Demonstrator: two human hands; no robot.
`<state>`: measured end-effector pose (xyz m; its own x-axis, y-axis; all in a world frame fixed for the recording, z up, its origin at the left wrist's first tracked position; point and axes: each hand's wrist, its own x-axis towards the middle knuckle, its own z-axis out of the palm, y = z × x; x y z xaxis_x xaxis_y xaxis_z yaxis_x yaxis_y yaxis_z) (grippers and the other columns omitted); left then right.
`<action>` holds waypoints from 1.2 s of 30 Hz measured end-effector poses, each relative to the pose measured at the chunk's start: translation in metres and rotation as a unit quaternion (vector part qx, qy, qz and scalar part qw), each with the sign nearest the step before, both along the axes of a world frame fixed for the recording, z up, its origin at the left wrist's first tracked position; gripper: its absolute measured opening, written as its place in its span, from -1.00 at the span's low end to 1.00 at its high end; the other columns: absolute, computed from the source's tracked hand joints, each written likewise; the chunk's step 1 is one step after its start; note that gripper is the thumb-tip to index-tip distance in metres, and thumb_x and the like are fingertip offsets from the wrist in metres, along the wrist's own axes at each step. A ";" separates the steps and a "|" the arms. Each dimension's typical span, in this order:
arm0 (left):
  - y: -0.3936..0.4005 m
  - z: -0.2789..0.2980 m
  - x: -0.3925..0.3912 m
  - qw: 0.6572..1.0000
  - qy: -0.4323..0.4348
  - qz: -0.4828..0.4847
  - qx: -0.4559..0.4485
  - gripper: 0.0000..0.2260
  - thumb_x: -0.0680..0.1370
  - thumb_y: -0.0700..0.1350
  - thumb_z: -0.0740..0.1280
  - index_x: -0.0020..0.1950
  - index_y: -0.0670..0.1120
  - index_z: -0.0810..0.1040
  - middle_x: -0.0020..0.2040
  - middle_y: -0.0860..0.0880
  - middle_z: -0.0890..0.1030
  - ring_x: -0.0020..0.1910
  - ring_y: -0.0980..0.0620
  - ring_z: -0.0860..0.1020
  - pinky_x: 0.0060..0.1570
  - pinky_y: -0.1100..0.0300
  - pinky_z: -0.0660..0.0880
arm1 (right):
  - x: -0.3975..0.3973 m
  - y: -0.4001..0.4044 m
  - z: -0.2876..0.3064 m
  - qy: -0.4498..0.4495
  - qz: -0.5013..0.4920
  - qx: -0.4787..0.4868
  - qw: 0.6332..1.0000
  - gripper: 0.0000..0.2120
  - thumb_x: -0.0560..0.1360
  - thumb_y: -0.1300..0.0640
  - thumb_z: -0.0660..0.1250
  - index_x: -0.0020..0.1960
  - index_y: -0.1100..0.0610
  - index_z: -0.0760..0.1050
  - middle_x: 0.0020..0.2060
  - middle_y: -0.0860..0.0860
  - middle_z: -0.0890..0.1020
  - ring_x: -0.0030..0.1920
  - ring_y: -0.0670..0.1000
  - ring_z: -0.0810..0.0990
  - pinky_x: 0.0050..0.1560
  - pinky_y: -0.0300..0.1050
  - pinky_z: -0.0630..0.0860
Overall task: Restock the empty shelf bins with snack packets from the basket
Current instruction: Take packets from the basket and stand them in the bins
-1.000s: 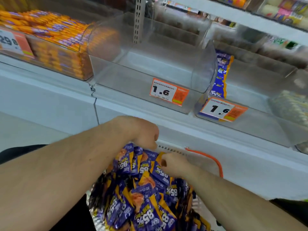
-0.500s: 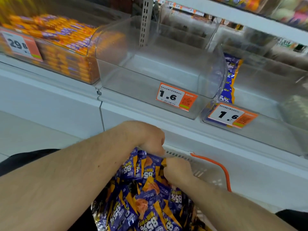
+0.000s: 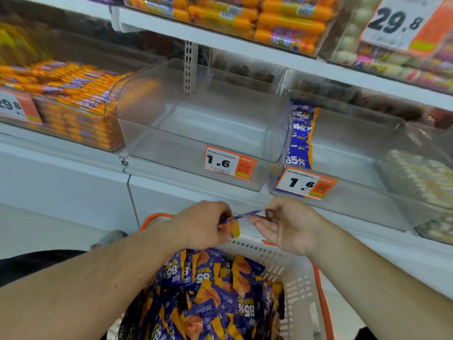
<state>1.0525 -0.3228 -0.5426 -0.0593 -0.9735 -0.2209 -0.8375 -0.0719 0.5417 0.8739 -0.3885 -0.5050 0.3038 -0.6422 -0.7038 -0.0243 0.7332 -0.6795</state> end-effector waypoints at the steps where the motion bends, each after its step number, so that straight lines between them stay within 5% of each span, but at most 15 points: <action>1: 0.000 -0.001 -0.002 0.998 0.036 0.041 -0.035 -0.72 0.49 -0.04 0.41 0.18 -0.05 0.55 0.01 -0.01 0.62 -0.03 0.01 0.56 -0.06 0.19 0.47 | -0.001 0.000 0.004 -0.011 0.007 -0.012 1.000 -0.70 0.60 0.19 0.18 -0.30 0.18 0.33 -0.37 0.20 0.66 -0.41 0.05 0.69 -0.48 -0.19 0.59; 5: 0.000 0.002 -0.005 0.968 0.206 0.143 -0.017 -0.81 0.45 -0.13 0.48 0.04 0.01 0.65 -0.15 0.02 0.70 -0.11 -0.03 0.65 -0.04 0.10 0.57 | -0.009 -0.006 0.014 0.109 0.086 -0.236 0.962 -0.66 0.48 -0.13 0.39 -0.14 0.15 0.44 -0.26 0.09 0.57 -0.48 0.00 0.49 -0.46 -0.18 0.39; 9: 0.003 0.010 -0.010 0.946 0.300 0.124 0.011 -0.71 0.42 -0.24 0.51 0.07 0.05 0.64 -0.08 0.08 0.72 -0.04 0.07 0.66 0.10 0.09 0.57 | -0.014 -0.008 0.015 0.111 0.136 -0.369 0.913 -0.84 0.53 0.09 0.40 -0.03 0.19 0.54 -0.25 0.04 0.64 -0.51 -0.04 0.35 -0.48 -0.23 0.28; 12: 0.001 0.011 -0.014 0.915 0.371 0.158 -0.004 -0.73 0.43 -0.27 0.51 0.08 -0.05 0.62 -0.11 0.02 0.72 -0.11 0.05 0.69 -0.05 0.13 0.62 | -0.017 -0.015 0.008 0.088 0.095 -0.360 0.924 -0.83 0.59 0.17 0.32 -0.17 0.18 0.54 -0.42 0.12 0.51 -0.54 -0.05 0.29 -0.49 -0.21 0.24; 15: 0.001 0.011 -0.017 0.892 0.417 0.172 -0.038 -0.71 0.44 -0.32 0.47 0.12 -0.11 0.58 -0.15 -0.03 0.72 -0.19 0.04 0.69 -0.25 0.24 0.59 | -0.019 -0.022 0.001 0.074 0.041 -0.293 0.952 -0.86 0.61 0.14 0.30 -0.09 0.17 0.51 -0.33 0.17 0.51 -0.56 -0.05 0.30 -0.51 -0.22 0.24; 21: 0.003 0.016 -0.019 0.906 0.392 0.081 -0.140 -0.59 0.44 -0.39 0.44 0.12 0.04 0.52 -0.01 0.11 0.71 -0.02 0.09 0.68 -0.07 0.26 0.59 | -0.018 -0.023 -0.006 0.010 0.010 -0.132 0.991 -0.93 0.60 0.08 0.30 -0.03 0.07 0.49 -0.18 0.04 0.63 -0.40 -0.06 0.35 -0.56 -0.30 0.25; 27: 0.001 0.015 -0.021 0.897 0.398 0.082 -0.173 -0.61 0.46 -0.36 0.43 0.12 0.06 0.50 0.00 0.13 0.70 -0.01 0.10 0.67 -0.06 0.25 0.60 | -0.018 -0.020 0.002 0.039 0.003 -0.201 0.979 -0.86 0.62 0.05 0.28 -0.05 0.12 0.49 -0.23 0.09 0.62 -0.54 -0.07 0.36 -0.48 -0.22 0.30; 32: -0.016 0.016 -0.033 0.879 0.424 0.095 -0.196 -0.59 0.47 -0.31 0.44 0.22 0.04 0.47 -0.03 0.06 0.71 -0.10 0.11 0.67 -0.06 0.22 0.57 | -0.032 -0.032 0.042 0.081 -0.052 -0.377 0.921 -0.82 0.60 0.12 0.30 -0.15 0.16 0.52 -0.32 0.17 0.55 -0.59 -0.07 0.38 -0.44 -0.19 0.32; 36: -0.026 0.012 -0.038 0.888 0.404 0.109 -0.189 -0.47 0.46 -0.17 0.47 0.36 0.08 0.37 -0.02 0.10 0.69 -0.12 0.13 0.64 0.03 0.17 0.57 | -0.049 -0.051 0.083 0.136 -0.121 -0.530 0.828 -0.76 0.60 0.18 0.30 -0.25 0.11 0.50 -0.57 -0.09 0.48 -0.61 -0.12 0.38 -0.50 -0.26 0.34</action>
<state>1.0142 -0.3484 -0.5302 0.1492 -0.9770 0.1525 -0.1519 0.1297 0.9799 0.8246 -0.4397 -0.4218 -0.0016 -0.9618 0.2736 -0.2211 -0.2665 -0.9382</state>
